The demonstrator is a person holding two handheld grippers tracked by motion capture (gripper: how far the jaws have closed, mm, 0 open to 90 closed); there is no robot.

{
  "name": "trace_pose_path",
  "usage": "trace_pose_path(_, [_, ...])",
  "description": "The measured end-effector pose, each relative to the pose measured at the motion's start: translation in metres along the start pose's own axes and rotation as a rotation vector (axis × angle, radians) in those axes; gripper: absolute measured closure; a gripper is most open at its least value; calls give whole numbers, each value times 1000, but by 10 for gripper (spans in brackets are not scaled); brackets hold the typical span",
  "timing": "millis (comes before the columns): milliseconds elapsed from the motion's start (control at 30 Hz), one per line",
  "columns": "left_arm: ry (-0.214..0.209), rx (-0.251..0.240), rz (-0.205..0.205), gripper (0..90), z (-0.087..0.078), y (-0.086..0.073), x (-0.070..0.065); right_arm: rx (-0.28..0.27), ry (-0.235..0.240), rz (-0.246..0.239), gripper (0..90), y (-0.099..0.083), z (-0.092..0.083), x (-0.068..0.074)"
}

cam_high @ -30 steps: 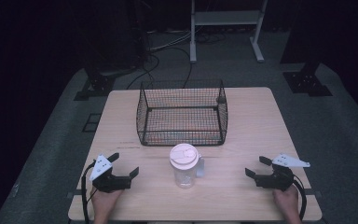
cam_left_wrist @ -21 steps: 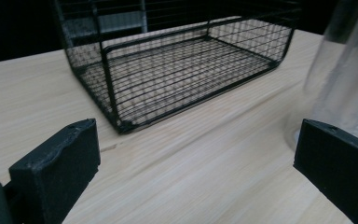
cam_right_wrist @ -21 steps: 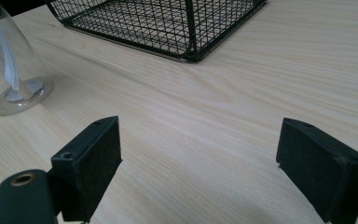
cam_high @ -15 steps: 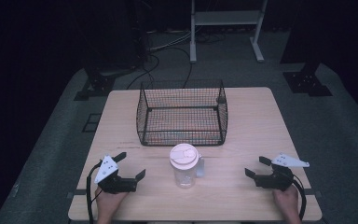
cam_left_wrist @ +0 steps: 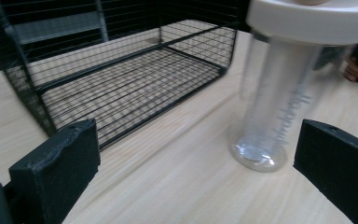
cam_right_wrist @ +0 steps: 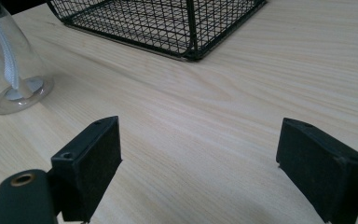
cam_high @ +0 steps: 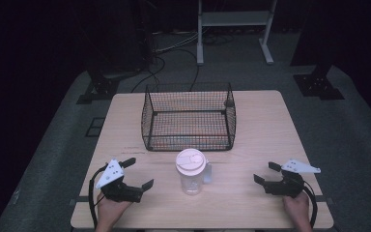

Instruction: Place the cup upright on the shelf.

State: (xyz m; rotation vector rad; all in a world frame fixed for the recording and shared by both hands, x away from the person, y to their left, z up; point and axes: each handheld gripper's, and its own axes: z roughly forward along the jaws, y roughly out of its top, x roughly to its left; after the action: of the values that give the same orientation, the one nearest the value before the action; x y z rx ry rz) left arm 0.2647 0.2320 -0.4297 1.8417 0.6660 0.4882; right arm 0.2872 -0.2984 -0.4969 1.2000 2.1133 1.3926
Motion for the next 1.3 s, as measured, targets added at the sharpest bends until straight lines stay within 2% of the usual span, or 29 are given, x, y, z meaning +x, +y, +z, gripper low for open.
trace_pose_path(167, [-42, 21, 46, 0, 0, 16, -9, 0, 1, -2, 129, 0, 0, 0])
trace_pose_path(333, [-79, 23, 64, 0, 1, 27, -16, -1, 2, -1, 129, 0, 0, 0])
trace_pose_path(433, [-96, 29, 60, 0, 3, 30, -17, -1, 3, 0, 129, 0, 0, 0])
trace_pose_path(500, [-114, 45, 64, 0, 4, 33, -19, -2, 3, 2, 129, 0, 0, -1])
trace_pose_path(933, [-157, 55, 93, 0, 8, 52, -29, -4, 10, 0, 129, 0, -1, -1])
trace_pose_path(1167, [-153, 61, 105, 0, 11, 61, -34, -6, 15, 1, 129, 0, -1, -1])
trace_pose_path(1300, [-164, 70, 103, 0, 15, 67, -36, -7, 16, 2, 129, 0, -1, -1])
